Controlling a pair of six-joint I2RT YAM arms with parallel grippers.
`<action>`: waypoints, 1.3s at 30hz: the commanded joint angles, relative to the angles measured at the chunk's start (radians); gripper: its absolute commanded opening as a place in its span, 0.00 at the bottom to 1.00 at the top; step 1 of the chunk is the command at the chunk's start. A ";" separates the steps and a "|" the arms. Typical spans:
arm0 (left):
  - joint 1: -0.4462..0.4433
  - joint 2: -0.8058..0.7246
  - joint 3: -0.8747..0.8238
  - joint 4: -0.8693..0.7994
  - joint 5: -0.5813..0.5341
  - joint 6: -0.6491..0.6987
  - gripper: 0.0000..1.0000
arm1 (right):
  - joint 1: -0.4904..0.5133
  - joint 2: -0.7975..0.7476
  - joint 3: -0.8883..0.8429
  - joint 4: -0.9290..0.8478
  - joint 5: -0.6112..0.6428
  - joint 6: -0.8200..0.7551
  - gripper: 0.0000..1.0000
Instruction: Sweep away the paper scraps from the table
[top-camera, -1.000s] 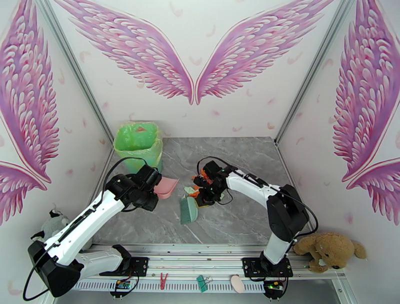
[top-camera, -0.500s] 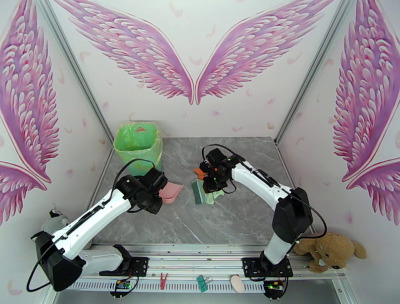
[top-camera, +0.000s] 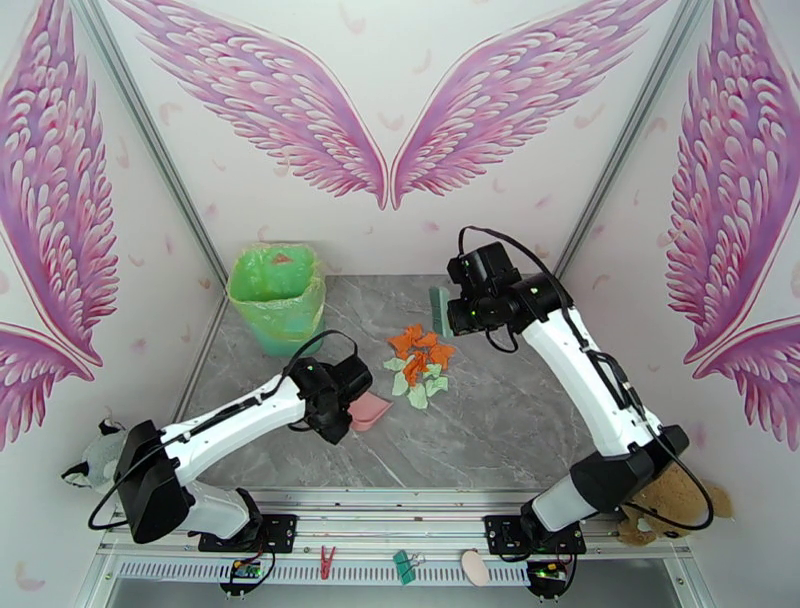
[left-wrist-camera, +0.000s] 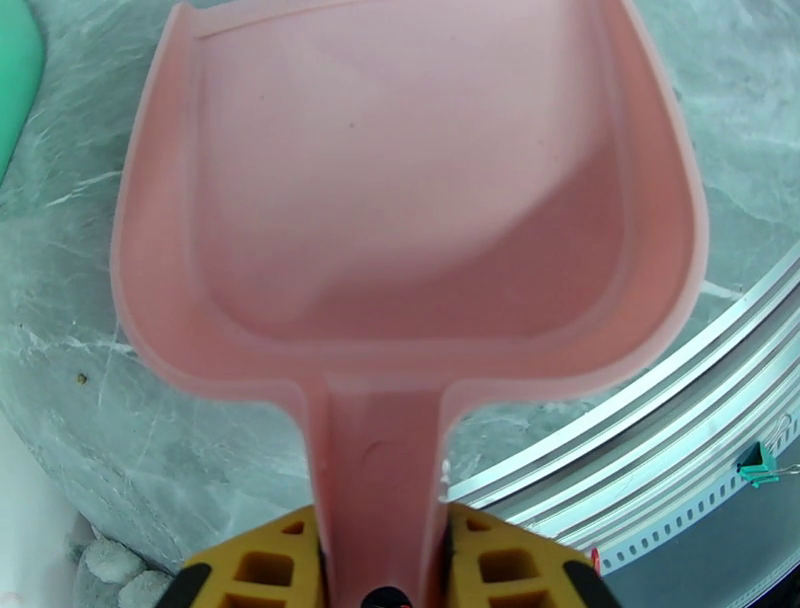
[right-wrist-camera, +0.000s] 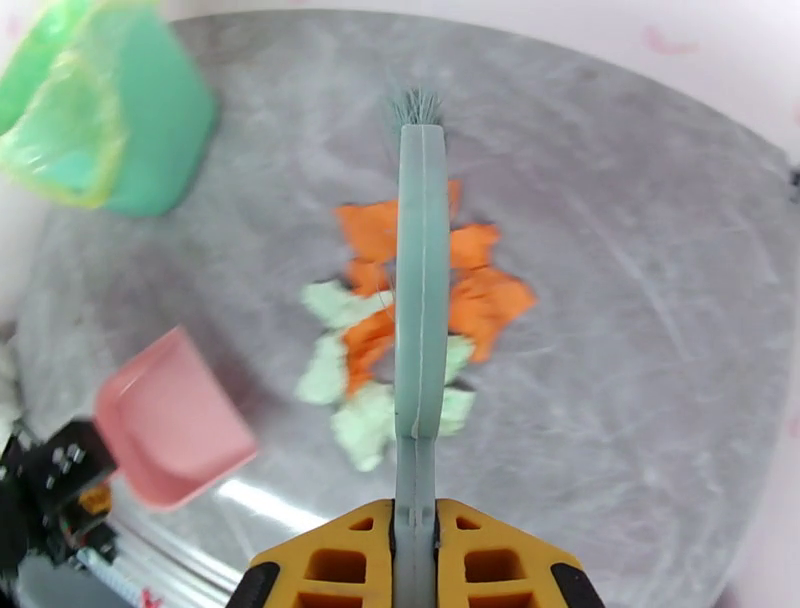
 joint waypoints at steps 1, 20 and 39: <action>-0.052 0.033 -0.016 0.053 0.025 -0.034 0.00 | -0.023 0.156 0.069 -0.092 0.227 -0.053 0.00; -0.127 0.154 -0.045 0.214 0.067 -0.014 0.00 | -0.018 0.544 0.189 -0.121 0.365 -0.214 0.00; -0.082 0.206 -0.049 0.259 0.098 0.033 0.00 | 0.114 0.545 0.079 -0.117 0.288 -0.255 0.00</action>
